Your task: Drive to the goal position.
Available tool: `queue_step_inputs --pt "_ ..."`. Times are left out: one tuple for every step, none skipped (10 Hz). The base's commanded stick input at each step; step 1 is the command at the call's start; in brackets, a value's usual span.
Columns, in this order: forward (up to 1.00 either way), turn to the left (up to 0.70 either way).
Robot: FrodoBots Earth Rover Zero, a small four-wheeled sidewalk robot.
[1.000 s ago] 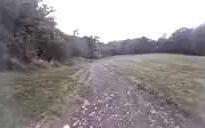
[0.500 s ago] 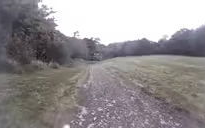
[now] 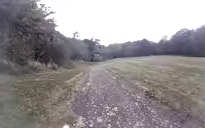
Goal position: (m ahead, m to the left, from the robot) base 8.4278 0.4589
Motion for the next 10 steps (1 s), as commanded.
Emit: queue_step_inputs --pt "0.45 0.0" --pt "0.45 0.0" --pt "0.45 0.0" --pt "0.45 0.0" --pt "0.45 0.0" --pt "0.45 0.0" --pt "0.45 0.0" --pt "0.45 0.0" --pt "0.45 0.0" --pt "0.45 0.0"
